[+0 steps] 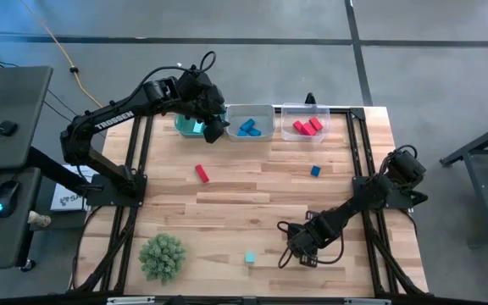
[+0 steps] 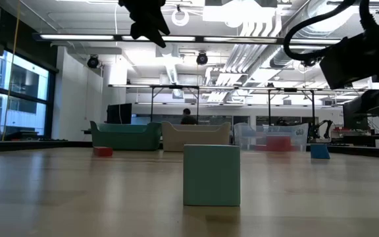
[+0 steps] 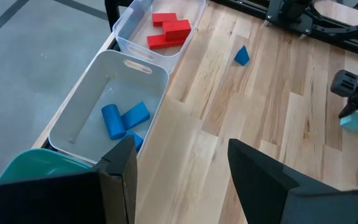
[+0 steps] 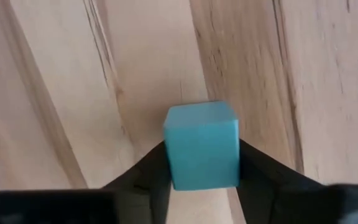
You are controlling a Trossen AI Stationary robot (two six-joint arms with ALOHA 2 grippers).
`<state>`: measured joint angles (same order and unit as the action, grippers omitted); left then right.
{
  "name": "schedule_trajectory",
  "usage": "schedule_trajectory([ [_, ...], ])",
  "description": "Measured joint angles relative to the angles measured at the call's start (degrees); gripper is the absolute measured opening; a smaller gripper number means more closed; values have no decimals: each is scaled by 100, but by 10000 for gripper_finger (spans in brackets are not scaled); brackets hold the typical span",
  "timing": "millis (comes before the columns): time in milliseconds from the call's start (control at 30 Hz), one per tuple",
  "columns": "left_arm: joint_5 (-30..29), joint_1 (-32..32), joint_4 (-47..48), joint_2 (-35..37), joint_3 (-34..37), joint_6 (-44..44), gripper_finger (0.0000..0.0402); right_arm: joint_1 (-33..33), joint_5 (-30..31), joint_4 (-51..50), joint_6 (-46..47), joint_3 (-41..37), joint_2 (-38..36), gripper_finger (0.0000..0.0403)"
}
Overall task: Sort & place blocks by color
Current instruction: Put the light blue block into the green bin
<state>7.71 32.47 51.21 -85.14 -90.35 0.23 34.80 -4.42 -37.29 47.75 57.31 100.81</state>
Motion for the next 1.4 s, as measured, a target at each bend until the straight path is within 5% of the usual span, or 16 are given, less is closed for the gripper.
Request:
schedule_trajectory([
  [300,1,0,1,0,0,0,175,-157,-340,-47,324,322,14,108],
  [567,49,0,1,0,0,130,175,-604,222,-460,-62,1217,11,108],
  [800,62,0,3,0,0,408,175,-1348,1026,-1056,-667,2041,11,108],
  [1400,80,0,218,0,0,1206,175,-3235,990,-1613,-3139,3482,3,108],
])
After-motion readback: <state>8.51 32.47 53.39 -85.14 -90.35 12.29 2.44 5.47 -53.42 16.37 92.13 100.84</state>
